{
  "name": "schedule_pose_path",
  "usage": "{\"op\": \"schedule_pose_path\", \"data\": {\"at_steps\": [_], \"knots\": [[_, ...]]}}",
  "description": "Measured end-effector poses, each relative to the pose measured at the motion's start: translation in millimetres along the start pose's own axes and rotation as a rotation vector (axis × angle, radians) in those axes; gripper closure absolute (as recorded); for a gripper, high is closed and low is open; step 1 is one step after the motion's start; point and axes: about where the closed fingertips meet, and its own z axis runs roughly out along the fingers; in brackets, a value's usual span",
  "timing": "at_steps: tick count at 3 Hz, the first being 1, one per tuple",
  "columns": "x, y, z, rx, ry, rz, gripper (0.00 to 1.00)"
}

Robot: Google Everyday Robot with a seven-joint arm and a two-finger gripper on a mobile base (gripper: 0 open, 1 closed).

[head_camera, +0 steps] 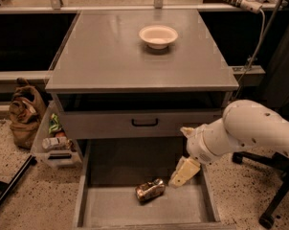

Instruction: Pick orange can from middle drawer and place on counter

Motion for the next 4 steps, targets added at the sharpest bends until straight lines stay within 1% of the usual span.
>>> {"op": "schedule_pose_path", "data": {"at_steps": [1, 2, 3, 4], "knots": [[0.0, 0.0, 0.0, 0.0, 0.0, 0.0, 0.0], [-0.5, 1.2, 40.7, -0.028, -0.027, -0.008, 0.0], [0.7, 0.1, 92.7, -0.032, -0.051, -0.013, 0.0], [4.5, -1.5, 131.2, -0.005, -0.088, -0.009, 0.0]]}}
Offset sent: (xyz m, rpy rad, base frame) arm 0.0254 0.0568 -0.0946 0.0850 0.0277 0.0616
